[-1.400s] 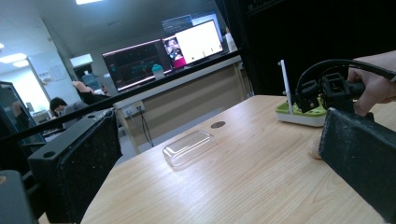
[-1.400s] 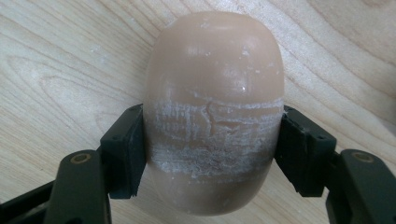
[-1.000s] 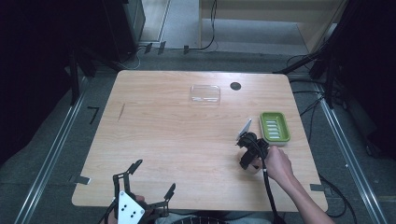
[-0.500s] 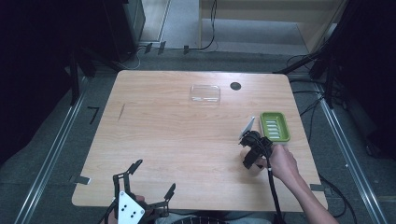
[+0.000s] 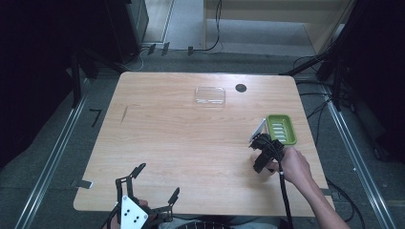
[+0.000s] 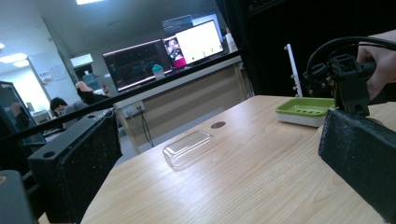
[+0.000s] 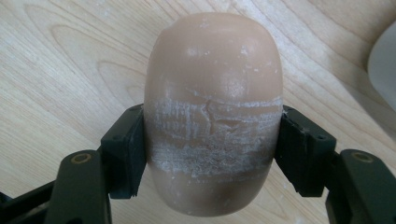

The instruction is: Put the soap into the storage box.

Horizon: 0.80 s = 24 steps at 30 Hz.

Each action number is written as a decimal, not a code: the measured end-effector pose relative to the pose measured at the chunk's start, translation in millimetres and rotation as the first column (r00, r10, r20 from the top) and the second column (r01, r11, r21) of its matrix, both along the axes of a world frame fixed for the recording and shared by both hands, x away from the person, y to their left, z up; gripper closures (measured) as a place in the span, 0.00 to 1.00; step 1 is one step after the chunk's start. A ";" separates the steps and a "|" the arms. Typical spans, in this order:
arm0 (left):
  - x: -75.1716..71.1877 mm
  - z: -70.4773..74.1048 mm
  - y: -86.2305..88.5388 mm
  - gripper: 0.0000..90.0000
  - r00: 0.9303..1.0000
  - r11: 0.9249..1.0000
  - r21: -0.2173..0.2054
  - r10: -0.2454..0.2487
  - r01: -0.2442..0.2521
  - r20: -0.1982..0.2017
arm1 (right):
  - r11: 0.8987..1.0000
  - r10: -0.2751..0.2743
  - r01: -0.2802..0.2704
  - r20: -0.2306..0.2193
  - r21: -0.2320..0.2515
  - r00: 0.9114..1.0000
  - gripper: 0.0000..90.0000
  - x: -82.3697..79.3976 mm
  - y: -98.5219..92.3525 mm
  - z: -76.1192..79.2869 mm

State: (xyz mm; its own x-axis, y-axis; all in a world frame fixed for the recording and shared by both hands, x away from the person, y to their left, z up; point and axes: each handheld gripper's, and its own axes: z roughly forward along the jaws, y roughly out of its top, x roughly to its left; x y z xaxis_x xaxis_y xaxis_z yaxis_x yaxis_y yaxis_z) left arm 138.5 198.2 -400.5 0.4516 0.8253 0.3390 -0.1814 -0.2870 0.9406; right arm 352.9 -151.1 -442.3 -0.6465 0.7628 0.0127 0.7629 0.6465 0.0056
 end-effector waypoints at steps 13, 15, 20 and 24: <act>0.1 0.0 0.0 0.00 1.000 1.000 -0.001 -0.001 0.001 0.001 | 1.000 -0.024 0.024 -0.006 -0.004 1.000 0.37 -0.8 -16.2 5.1; 0.0 0.0 0.0 0.00 1.000 1.000 -0.001 -0.001 0.001 0.000 | 1.000 -0.029 0.029 -0.005 -0.010 1.000 0.37 -0.5 -19.6 6.1; 0.0 0.0 0.0 0.00 1.000 1.000 0.000 -0.001 0.001 0.000 | 0.999 -0.032 0.032 -0.006 -0.009 0.999 0.37 0.3 -24.9 7.3; 0.1 0.0 -0.1 0.00 1.000 1.000 0.000 -0.002 0.002 0.000 | 0.999 -0.052 0.052 -0.001 -0.012 0.999 0.37 1.2 -32.1 9.2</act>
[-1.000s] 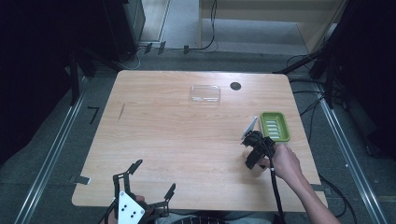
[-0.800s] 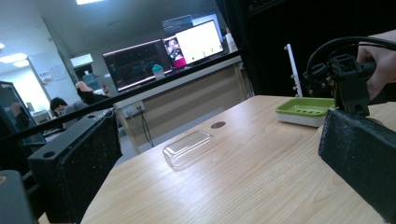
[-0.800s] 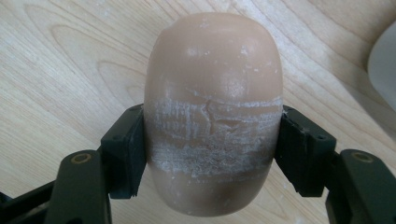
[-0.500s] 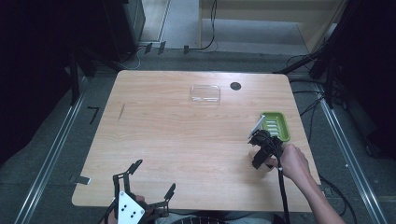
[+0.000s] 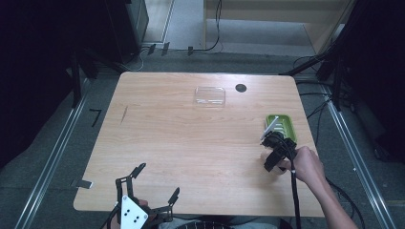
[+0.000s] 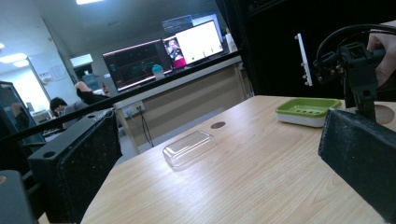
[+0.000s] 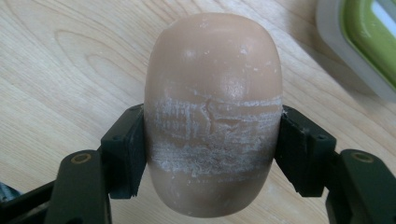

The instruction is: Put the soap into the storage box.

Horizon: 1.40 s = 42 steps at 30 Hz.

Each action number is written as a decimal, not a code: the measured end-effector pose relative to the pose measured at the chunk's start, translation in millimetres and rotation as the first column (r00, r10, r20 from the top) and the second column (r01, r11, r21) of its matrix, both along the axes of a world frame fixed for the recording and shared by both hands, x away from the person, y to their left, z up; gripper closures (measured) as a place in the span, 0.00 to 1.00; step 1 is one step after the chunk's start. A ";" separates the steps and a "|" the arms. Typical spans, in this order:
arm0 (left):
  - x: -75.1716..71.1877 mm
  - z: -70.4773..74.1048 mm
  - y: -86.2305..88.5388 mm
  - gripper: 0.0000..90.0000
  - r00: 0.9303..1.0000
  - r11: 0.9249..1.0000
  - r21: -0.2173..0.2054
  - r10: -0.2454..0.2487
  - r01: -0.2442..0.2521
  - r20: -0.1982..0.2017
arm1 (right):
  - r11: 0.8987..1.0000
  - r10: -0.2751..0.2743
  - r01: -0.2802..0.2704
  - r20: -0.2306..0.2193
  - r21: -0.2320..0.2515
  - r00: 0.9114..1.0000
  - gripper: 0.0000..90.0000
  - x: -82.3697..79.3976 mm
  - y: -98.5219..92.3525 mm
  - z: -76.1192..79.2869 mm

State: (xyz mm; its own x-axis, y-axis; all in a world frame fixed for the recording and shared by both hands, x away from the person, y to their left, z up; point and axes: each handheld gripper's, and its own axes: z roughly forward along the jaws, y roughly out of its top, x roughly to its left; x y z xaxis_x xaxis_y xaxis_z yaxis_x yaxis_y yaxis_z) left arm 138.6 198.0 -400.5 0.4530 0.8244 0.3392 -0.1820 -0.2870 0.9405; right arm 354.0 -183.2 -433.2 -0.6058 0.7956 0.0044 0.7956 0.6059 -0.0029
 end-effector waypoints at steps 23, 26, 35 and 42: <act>0.1 0.0 -0.1 0.00 1.000 1.000 0.000 0.000 0.000 0.000 | 0.998 -0.060 0.060 0.005 -0.002 0.998 0.37 4.2 -30.4 6.6; 0.1 0.0 -0.1 0.00 1.000 1.000 -0.001 0.000 0.000 0.000 | 0.998 -0.063 0.063 0.007 -0.001 0.998 0.37 4.5 -32.9 7.1; 0.2 0.0 -0.3 0.00 1.000 1.000 0.001 0.000 0.000 -0.001 | 0.997 -0.079 0.080 0.011 -0.003 0.997 0.37 6.4 -41.0 8.9; 0.2 0.0 -0.2 0.00 1.000 1.000 0.001 0.000 0.000 0.000 | 0.995 -0.103 0.103 0.012 -0.008 0.995 0.37 7.8 -47.1 9.8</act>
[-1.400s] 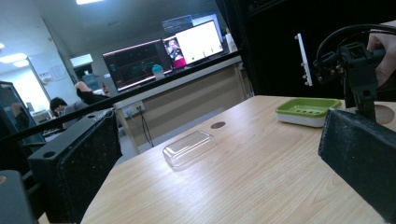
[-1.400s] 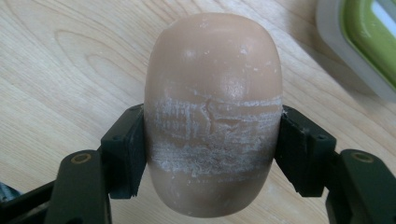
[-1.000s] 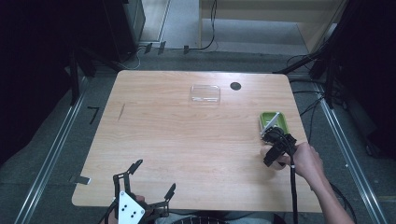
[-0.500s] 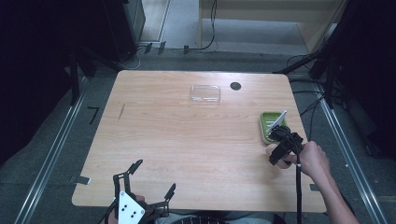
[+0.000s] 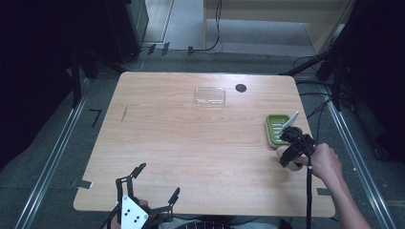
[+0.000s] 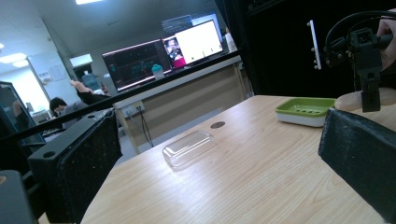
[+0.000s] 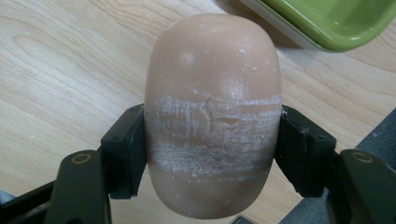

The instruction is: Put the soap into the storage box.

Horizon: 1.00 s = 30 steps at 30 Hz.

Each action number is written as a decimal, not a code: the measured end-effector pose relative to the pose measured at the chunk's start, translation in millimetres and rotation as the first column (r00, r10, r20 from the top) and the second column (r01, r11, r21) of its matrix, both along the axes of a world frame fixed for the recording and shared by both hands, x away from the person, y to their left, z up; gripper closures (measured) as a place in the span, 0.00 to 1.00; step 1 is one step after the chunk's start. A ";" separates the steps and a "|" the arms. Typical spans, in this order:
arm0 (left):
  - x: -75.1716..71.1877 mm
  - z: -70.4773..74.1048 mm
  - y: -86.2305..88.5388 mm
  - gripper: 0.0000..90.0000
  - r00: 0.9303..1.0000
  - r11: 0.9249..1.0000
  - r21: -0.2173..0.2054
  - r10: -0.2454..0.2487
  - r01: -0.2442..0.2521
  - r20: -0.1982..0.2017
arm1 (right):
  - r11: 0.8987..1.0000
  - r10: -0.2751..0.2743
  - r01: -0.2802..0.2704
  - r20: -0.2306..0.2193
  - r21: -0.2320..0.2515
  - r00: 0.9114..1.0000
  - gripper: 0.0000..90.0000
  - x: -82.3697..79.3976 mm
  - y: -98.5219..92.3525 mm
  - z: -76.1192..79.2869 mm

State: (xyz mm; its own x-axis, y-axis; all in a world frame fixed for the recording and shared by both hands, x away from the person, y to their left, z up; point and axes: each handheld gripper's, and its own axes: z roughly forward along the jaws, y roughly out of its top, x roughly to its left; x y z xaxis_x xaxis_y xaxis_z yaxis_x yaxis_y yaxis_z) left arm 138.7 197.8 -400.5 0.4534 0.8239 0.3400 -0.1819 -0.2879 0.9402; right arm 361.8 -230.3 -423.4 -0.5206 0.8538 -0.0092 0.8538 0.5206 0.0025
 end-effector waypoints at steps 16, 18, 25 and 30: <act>0.1 -0.1 -0.3 0.00 1.000 1.000 0.000 0.000 0.000 -0.001 | 0.999 -0.050 0.050 0.037 -0.004 0.998 0.37 4.7 -10.3 5.3; 0.1 -0.1 -0.4 0.00 1.000 1.000 0.000 0.001 -0.001 -0.001 | 0.998 -0.056 0.056 0.054 -0.002 0.997 0.37 5.2 -11.1 7.5; 0.1 -0.1 -0.4 0.00 1.000 1.000 0.002 0.003 -0.003 -0.001 | 0.996 -0.084 0.082 0.088 0.016 0.993 0.37 6.9 -11.0 13.0; 0.2 -0.2 -0.3 0.00 1.000 1.000 0.002 0.000 0.000 -0.001 | 0.996 -0.088 0.087 0.089 0.015 0.992 0.37 9.3 -10.2 13.5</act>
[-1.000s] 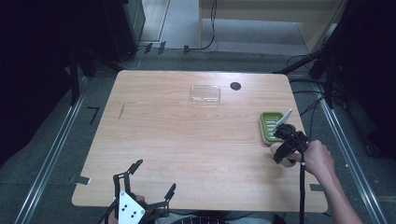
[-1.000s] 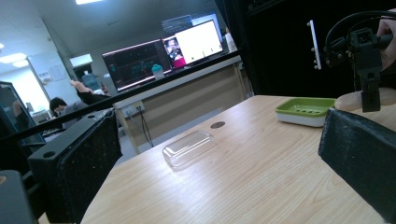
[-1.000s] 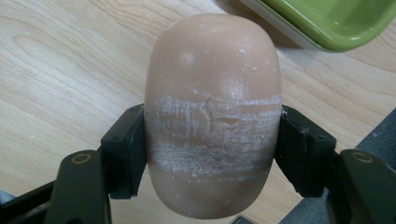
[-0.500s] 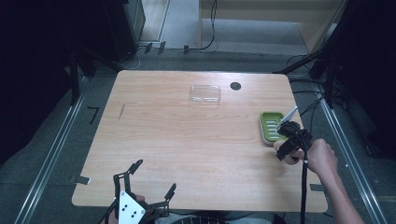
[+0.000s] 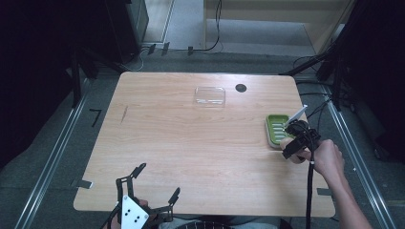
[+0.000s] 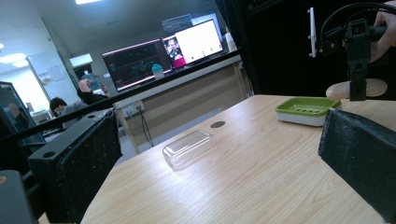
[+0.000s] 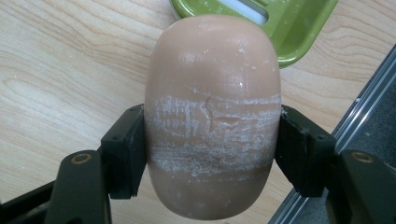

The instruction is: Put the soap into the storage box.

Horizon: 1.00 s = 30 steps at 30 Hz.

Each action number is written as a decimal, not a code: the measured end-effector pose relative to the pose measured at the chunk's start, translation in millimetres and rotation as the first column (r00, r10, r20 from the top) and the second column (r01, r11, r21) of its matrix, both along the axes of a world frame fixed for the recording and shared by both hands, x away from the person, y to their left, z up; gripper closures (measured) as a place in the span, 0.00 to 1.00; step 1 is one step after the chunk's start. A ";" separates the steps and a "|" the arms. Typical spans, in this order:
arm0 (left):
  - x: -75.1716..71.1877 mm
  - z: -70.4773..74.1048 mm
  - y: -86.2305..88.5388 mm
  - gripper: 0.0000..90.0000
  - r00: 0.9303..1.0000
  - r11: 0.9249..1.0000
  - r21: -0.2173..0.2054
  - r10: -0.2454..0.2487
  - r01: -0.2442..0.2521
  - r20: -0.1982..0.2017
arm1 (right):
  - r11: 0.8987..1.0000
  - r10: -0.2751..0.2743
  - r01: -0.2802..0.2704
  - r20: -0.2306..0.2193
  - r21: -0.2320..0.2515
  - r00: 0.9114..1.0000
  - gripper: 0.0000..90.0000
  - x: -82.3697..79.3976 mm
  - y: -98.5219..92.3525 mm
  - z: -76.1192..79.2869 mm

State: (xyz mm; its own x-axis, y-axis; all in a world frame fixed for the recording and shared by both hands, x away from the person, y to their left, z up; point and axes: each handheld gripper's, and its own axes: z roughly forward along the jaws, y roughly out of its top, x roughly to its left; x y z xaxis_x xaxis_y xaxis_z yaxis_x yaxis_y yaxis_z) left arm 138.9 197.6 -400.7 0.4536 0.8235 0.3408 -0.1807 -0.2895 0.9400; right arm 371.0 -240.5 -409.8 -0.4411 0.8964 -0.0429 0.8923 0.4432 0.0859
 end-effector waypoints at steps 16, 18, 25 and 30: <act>0.1 -0.1 0.4 0.00 1.000 1.000 -0.002 0.000 0.000 0.000 | 1.000 -0.016 0.015 0.045 0.015 0.999 0.37 9.6 -0.6 2.8; 0.2 -0.2 0.3 0.00 1.000 1.000 -0.002 -0.001 0.001 0.000 | 1.000 -0.019 0.019 0.045 0.018 0.999 0.37 11.3 -0.6 2.9; 0.3 -0.2 0.4 0.00 1.000 1.000 -0.002 0.000 0.000 0.000 | 0.999 -0.033 0.032 0.055 0.028 0.998 0.37 19.8 -1.5 1.7; 0.4 -0.2 0.3 0.00 1.000 1.000 -0.001 0.000 0.000 -0.001 | 0.999 -0.042 0.040 0.063 0.035 0.997 0.37 25.3 -0.8 1.1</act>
State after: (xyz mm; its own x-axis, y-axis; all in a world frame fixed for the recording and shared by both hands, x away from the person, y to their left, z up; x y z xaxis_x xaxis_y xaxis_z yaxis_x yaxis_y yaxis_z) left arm 139.3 197.9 -400.9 0.4542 0.8237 0.3395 -0.1799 -0.2885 0.9404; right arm 396.4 -241.3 -408.8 -0.4016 0.9150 -0.0388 0.9018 0.4024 0.1573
